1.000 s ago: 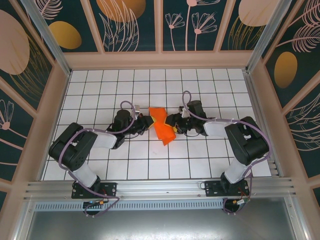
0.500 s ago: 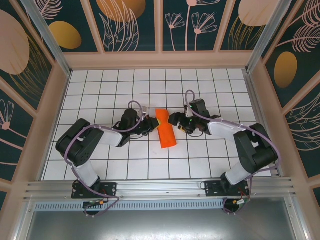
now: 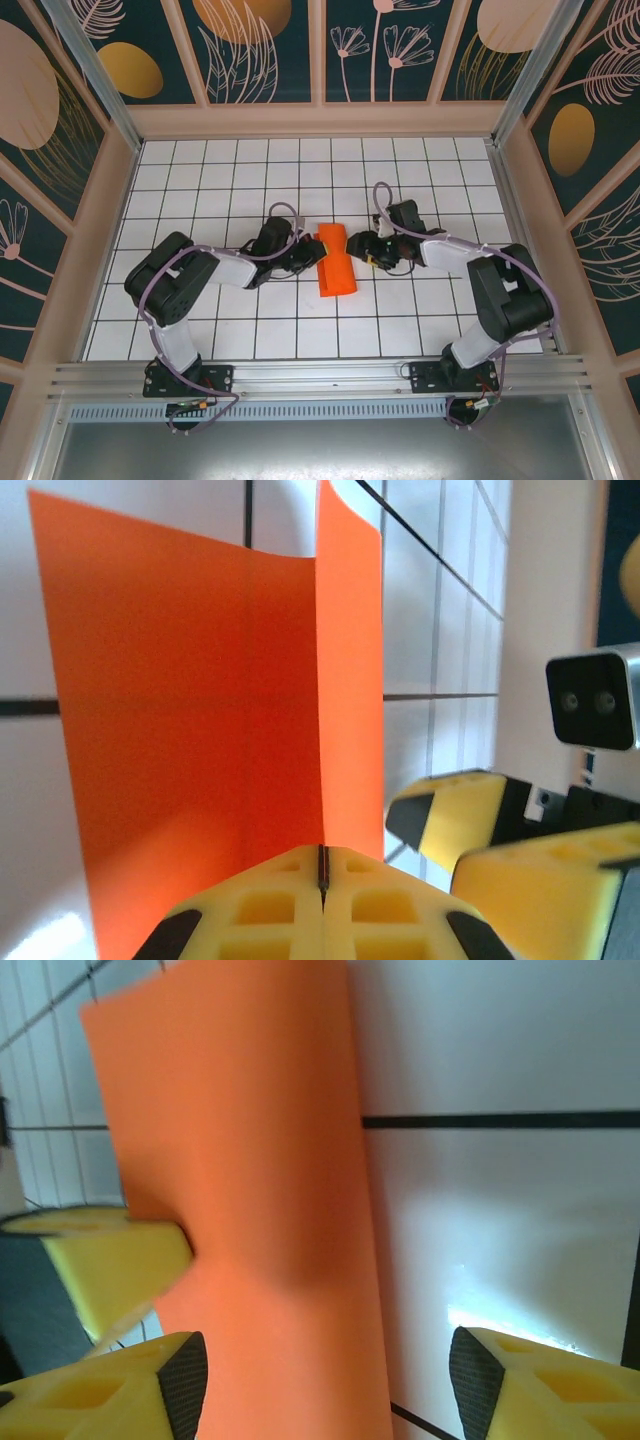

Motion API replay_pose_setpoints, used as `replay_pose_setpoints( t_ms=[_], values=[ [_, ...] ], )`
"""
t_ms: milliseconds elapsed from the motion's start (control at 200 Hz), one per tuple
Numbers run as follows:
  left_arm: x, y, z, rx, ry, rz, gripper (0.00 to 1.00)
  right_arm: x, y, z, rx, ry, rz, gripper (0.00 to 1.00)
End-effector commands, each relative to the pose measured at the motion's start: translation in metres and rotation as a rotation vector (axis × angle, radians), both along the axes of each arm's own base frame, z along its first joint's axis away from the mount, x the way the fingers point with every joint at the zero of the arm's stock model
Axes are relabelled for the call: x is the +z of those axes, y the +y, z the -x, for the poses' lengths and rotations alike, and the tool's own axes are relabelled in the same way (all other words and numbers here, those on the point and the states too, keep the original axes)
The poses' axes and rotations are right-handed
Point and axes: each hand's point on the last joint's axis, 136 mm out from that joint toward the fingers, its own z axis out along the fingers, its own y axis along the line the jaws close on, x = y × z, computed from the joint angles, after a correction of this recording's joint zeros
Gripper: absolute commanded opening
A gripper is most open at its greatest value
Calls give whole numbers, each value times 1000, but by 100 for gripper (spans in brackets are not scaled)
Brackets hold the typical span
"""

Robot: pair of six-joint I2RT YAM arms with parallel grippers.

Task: Fold a paper plane with a square sheet of paper (pick it up from the middle)
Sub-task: First fold in half a square sheet of paper at the center of the table.

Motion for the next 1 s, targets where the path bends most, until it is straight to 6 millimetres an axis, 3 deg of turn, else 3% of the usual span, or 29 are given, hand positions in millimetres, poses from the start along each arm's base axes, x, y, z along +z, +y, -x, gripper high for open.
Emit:
replay_pose_setpoints(
  t_ms=[0, 420, 655, 996],
  values=[
    [-28, 12, 1, -26, 12, -174, 3, -5, 10, 5, 49, 26, 6, 66],
    [-36, 10, 1, -41, 32, -181, 7, -18, 21, -7, 86, 38, 64, 57],
    [-33, 9, -1, -33, 36, -184, 15, -39, 17, -2, 93, 72, 123, 51],
    [2, 30, -12, 70, 25, -225, 48, -76, -8, 5, 84, 99, 293, 39]
  ],
)
